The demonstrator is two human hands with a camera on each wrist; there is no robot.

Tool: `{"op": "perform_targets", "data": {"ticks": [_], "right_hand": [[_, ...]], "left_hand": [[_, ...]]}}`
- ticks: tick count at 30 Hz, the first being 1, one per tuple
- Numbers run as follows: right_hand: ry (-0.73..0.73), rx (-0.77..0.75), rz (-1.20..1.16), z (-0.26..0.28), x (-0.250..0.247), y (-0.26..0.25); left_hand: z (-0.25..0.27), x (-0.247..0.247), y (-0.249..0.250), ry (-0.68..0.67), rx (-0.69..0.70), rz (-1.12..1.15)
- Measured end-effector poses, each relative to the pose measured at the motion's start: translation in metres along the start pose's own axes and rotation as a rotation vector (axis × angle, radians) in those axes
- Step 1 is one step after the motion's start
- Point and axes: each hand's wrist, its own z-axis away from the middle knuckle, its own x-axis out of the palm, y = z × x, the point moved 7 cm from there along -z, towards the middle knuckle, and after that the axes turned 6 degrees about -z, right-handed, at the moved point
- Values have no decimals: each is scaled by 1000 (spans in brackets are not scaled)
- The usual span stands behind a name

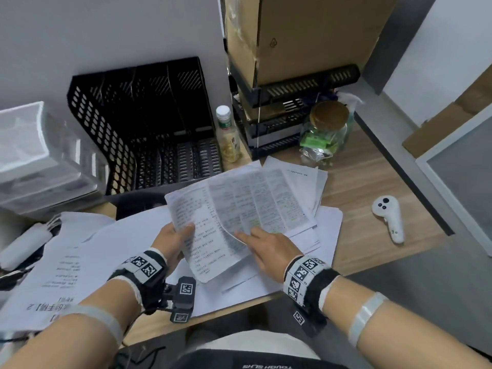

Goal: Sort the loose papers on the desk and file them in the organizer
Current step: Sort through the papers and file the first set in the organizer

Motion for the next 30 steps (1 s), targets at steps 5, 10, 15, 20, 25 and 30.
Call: {"op": "perform_targets", "data": {"ticks": [5,10,15,20,25,30], "right_hand": [[-80,-45,-148,-8,21,-5],[-146,139,-233,8,26,43],[-255,476,-200,51,22,101],[46,911,-539,79,4,153],[127,817,-444,68,-23,149],[105,604,-245,21,-44,130]], "left_hand": [[3,-5,-20,-21,-52,-39],[5,-32,-31,16,-95,-5],[2,-43,-42,33,-109,-54],[1,-39,-52,53,-142,-45],[0,-33,-53,54,-162,-63],[1,-18,-44,-3,-135,-55]]}}
